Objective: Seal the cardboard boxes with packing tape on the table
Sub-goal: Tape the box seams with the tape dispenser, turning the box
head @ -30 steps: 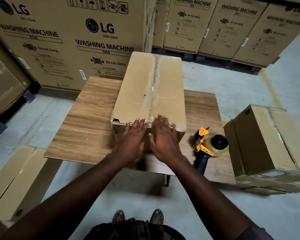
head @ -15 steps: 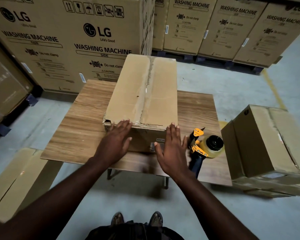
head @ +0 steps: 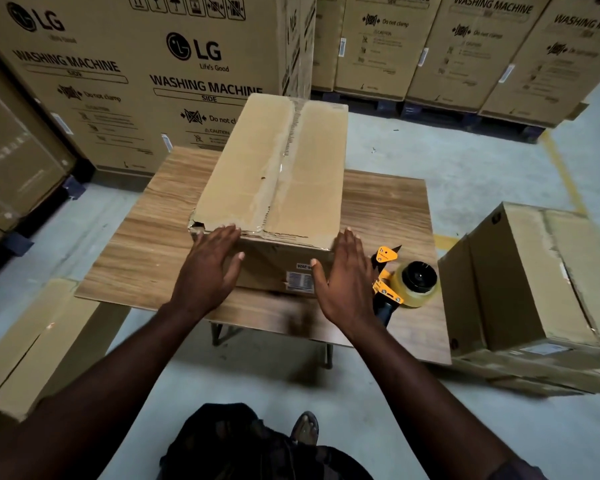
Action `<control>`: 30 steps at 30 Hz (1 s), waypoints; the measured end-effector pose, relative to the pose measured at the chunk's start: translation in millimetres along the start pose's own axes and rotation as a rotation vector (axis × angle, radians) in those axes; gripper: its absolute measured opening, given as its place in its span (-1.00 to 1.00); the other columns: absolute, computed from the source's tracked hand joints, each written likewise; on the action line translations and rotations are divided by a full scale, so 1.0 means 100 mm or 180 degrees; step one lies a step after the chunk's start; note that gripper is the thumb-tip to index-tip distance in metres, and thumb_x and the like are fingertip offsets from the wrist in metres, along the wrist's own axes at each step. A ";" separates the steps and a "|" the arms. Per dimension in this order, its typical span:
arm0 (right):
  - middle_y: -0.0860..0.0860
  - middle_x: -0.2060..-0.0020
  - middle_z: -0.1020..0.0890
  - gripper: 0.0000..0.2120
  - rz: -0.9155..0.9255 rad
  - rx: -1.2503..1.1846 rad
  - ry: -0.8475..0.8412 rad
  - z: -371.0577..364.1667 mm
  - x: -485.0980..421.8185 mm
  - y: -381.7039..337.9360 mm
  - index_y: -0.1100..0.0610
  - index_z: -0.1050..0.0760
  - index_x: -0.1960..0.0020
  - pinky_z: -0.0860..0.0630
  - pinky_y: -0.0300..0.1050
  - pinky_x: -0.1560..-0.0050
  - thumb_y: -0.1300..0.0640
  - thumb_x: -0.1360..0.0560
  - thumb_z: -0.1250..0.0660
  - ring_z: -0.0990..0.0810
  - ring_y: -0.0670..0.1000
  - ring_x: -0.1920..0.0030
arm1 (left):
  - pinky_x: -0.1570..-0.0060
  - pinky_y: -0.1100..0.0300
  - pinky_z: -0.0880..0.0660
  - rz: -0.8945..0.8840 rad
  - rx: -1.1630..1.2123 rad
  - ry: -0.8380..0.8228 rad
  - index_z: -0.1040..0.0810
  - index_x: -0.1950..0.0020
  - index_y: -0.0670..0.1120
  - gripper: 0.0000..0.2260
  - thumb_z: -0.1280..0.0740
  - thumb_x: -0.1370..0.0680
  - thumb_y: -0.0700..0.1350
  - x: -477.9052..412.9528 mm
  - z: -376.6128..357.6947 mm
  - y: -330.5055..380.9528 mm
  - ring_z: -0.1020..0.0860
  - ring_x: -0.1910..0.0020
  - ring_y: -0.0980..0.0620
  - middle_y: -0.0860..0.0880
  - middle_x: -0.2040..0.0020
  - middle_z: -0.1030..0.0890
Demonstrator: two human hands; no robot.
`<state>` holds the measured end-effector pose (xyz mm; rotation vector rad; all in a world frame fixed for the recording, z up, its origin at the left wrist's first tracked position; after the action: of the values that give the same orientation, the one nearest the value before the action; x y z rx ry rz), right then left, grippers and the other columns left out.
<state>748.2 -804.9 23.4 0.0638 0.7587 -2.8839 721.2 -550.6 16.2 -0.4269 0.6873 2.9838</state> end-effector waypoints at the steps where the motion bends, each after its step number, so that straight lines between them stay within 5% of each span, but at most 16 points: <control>1: 0.13 -0.63 -0.09 -0.31 0.0064 -0.0049 -0.0059 -0.03 -0.03 -0.02 0.22 -0.07 -0.63 -0.03 0.13 -0.58 -0.13 -0.65 -0.13 -0.01 0.13 -0.63 | -0.55 -0.09 -0.12 0.0041 0.0042 -0.0021 -0.45 -0.48 -0.10 -0.52 -0.17 -0.61 0.08 -0.02 -0.01 0.00 -0.37 -0.49 -0.03 -0.08 -0.47 -0.46; 5: 0.18 -0.62 -0.10 -0.28 -0.0115 -0.0328 -0.0462 -0.18 -0.20 0.03 0.25 0.02 -0.64 -0.08 0.10 -0.58 -0.13 -0.67 -0.14 -0.07 0.18 -0.61 | -0.56 -0.11 -0.08 0.0290 0.0174 -0.0117 -0.45 -0.48 -0.09 -0.50 -0.11 -0.63 0.12 -0.11 0.00 -0.07 -0.30 -0.53 -0.03 -0.08 -0.52 -0.40; 9: 0.24 -0.53 -0.27 -0.27 -0.0503 -0.0355 -0.0438 -0.20 -0.49 0.00 0.31 -0.10 -0.57 -0.28 0.20 -0.46 -0.18 -0.64 -0.17 -0.23 0.24 -0.54 | -0.55 -0.09 -0.08 0.0526 0.0069 -0.0198 -0.40 -0.52 -0.13 -0.47 -0.06 -0.65 0.12 -0.29 0.04 -0.20 -0.24 -0.56 -0.10 -0.14 -0.55 -0.34; 14: 0.23 -0.62 -0.02 -0.18 -0.0878 -0.0454 -0.0538 -0.22 -1.01 -0.07 0.28 0.14 -0.63 -0.18 0.25 -0.48 -0.19 -0.65 -0.15 -0.08 0.24 -0.59 | -0.55 -0.09 0.00 0.0671 0.0018 -0.0356 -0.20 -0.61 -0.13 -0.46 -0.18 -0.68 0.08 -0.72 0.07 -0.39 -0.07 -0.61 -0.13 -0.17 -0.62 -0.15; 18: 0.27 -0.57 -0.15 -0.22 -0.0993 -0.0469 -0.0402 -0.21 -1.52 0.00 0.30 -0.01 -0.59 -0.27 0.24 -0.45 -0.20 -0.63 -0.19 -0.20 0.27 -0.54 | -0.55 0.03 -0.02 0.0828 0.0139 -0.0458 -0.12 -0.63 -0.15 -0.39 -0.23 -0.67 0.06 -1.19 0.08 -0.54 -0.01 -0.62 -0.13 -0.18 -0.63 -0.08; 24: 0.27 -0.37 -0.46 -0.42 -0.1304 -0.1136 -0.0350 -0.16 -2.24 0.14 0.32 -0.27 -0.41 -0.44 -0.01 -0.22 -0.10 -0.62 -0.28 -0.48 0.27 -0.34 | -0.38 0.05 -0.33 0.1474 0.0819 -0.0545 -0.22 -0.59 -0.09 -0.37 -0.31 -0.61 0.14 -1.88 -0.09 -0.94 -0.37 -0.46 -0.18 -0.13 -0.52 -0.38; 27: 0.25 -0.37 -0.49 -0.42 -0.1498 -0.1280 -0.0378 -0.18 -2.47 0.16 0.31 -0.27 -0.40 -0.42 -0.05 -0.17 -0.14 -0.64 -0.23 -0.49 0.25 -0.34 | -0.35 0.07 -0.33 0.1910 0.1218 -0.0593 -0.10 -0.64 -0.09 -0.24 -0.36 -0.58 0.18 -2.16 -0.17 -1.10 -0.37 -0.47 -0.17 -0.14 -0.54 -0.35; 30: 0.25 -0.37 -0.49 -0.38 -0.1563 -0.1285 -0.0326 -0.21 -2.65 0.16 0.30 -0.27 -0.43 -0.42 -0.04 -0.19 -0.19 -0.63 -0.21 -0.49 0.25 -0.35 | -0.33 0.06 -0.40 0.2021 0.1601 -0.0710 -0.23 -0.59 -0.04 -0.25 -0.36 -0.52 0.28 -2.41 -0.28 -1.25 -0.46 -0.39 -0.12 -0.08 -0.48 -0.44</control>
<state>1012.2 -770.3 18.6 -0.3636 1.4966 -3.0571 973.0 -447.3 6.4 0.1942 1.7535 3.1135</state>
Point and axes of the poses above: each hand's wrist, its own x-axis away from the middle knuckle, its own z-axis out of the back of the hand, y = z × x, the point moved 6 cm from there along -x, towards the middle knuckle
